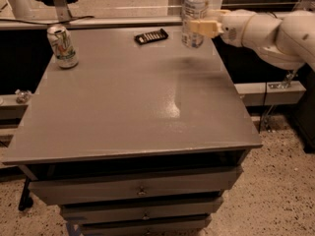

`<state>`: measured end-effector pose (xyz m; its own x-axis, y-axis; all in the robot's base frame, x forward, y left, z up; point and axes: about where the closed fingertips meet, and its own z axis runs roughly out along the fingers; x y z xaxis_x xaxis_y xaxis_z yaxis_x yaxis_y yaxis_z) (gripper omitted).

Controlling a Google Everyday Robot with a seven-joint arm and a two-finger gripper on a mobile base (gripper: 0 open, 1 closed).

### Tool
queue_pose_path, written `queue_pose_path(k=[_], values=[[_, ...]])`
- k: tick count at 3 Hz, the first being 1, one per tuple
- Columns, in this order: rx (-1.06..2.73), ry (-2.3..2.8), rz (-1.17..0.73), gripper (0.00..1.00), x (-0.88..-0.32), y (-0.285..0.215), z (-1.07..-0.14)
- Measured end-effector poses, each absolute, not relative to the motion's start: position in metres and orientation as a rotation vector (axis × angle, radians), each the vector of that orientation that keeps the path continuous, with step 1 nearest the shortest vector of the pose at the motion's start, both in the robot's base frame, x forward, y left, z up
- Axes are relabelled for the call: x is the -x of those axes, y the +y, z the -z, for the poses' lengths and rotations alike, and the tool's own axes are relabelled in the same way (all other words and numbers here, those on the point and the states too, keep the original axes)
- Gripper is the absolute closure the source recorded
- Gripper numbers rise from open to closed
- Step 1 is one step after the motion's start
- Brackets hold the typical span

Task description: Move blue plastic bottle near rxbar chocolate

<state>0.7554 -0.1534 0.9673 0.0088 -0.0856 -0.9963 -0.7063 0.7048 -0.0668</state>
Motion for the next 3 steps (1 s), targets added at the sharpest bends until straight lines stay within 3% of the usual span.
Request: queue_pose_path(k=[3], values=[[0.692,1.59,-0.504,1.0,-0.862,-0.116,-0.93]])
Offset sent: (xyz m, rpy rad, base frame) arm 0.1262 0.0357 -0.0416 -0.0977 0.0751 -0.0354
